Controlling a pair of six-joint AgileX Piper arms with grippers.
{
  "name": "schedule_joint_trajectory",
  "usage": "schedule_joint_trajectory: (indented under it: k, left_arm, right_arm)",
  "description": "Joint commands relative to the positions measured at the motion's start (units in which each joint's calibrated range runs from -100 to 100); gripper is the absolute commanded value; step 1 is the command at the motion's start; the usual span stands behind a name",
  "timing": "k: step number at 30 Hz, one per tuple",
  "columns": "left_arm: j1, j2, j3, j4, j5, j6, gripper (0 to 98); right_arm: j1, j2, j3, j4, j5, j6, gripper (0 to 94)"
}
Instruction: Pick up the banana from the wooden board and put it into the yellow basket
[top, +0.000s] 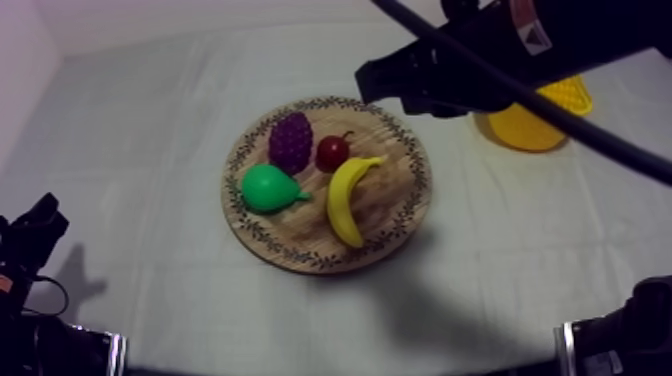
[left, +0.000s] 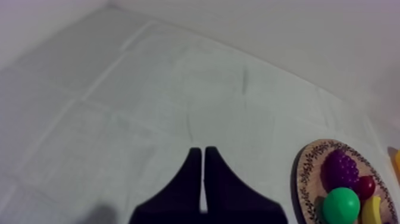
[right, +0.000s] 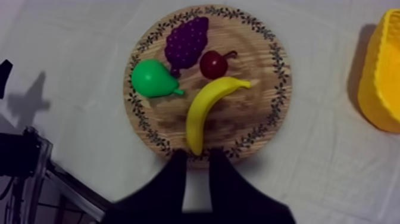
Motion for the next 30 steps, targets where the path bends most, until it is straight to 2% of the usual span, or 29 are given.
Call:
schedule_joint_trajectory:
  k: [1,9,13,20,30]
  left_arm:
    - [0.0,0.0,0.0,0.03,0.0,0.0,0.1]
    - [0.0,0.0,0.0,0.03,0.0,0.0,0.1]
    - [0.0,0.0,0.0,0.03,0.0,0.0,0.1]
    - [0.0,0.0,0.0,0.03,0.0,0.0,0.1]
    - [0.0,0.0,0.0,0.03,0.0,0.0,0.1]
  right_arm:
    - [0.3,0.6,-0.6,-1.2,0.2,-0.2,23.8]
    - [0.6,2.3,-0.5,-4.2,0.1,-1.6,51.9]
    - [0.4,3.0,-0.5,-5.0,0.4,-1.9,60.7]
    - [0.8,5.2,-0.4,-5.8,-1.1,-2.2,61.7]
    - [2.6,14.0,2.6,-8.6,-8.7,-2.8,61.4]
